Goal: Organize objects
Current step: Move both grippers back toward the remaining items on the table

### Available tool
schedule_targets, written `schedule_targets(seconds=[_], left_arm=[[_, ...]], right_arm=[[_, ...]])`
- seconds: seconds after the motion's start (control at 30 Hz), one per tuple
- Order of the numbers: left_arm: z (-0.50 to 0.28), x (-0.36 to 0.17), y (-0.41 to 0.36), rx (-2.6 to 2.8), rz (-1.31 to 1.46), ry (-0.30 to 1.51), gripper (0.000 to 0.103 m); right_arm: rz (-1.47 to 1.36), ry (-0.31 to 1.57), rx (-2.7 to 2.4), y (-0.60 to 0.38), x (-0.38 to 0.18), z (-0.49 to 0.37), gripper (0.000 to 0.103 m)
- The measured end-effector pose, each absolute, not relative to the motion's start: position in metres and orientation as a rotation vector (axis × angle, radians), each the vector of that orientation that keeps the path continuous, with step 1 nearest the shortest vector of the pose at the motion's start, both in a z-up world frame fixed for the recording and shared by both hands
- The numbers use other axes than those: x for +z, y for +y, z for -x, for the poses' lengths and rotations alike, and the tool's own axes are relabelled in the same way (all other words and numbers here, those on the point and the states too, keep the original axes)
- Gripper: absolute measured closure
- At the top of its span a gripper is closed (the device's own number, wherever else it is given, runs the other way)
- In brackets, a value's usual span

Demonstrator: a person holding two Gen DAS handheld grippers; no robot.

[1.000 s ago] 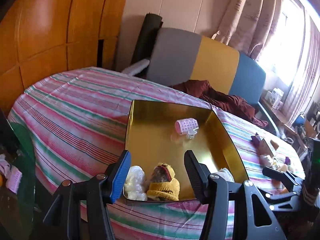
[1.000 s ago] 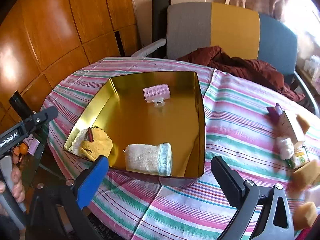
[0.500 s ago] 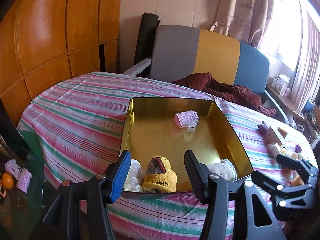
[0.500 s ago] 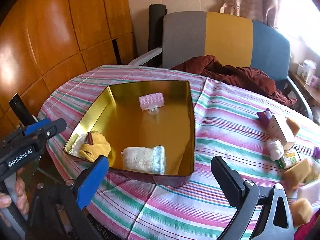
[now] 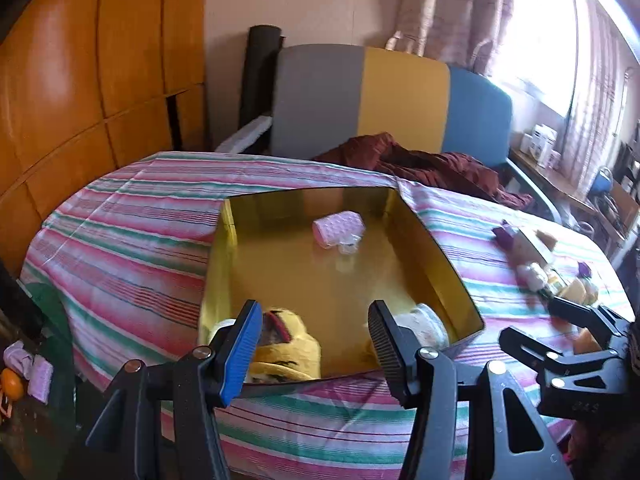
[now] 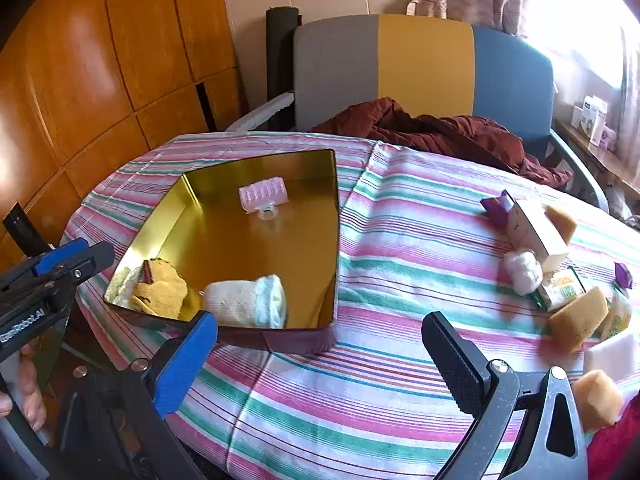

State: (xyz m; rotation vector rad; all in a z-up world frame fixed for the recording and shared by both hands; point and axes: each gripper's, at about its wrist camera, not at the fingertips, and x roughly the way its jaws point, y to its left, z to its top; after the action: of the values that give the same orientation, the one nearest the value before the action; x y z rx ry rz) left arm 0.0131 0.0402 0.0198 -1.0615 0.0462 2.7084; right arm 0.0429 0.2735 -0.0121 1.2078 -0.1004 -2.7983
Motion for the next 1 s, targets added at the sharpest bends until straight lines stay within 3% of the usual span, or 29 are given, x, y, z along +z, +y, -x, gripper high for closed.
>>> schedule_targets(seconds=[0.23,0.53,1.0], left_arm=[[-0.013,0.022,0.069,2.591,1.026,0.092,0.047],[-0.017,0.016,0.131,2.401,1.016,0.197,0.047],[-0.032,-0.012,0.254,1.963,1.032,0.329,0.047]], right_arm=[[-1.295,-0.153,-2.831,0.305,-0.023,-0.048,0.000],[-1.402,-0.363,-2.966,0.394,-0.024,-0.079,0.000],[-1.405,-0.929,-3.317,0.569,0.006,-0.160,0.000]])
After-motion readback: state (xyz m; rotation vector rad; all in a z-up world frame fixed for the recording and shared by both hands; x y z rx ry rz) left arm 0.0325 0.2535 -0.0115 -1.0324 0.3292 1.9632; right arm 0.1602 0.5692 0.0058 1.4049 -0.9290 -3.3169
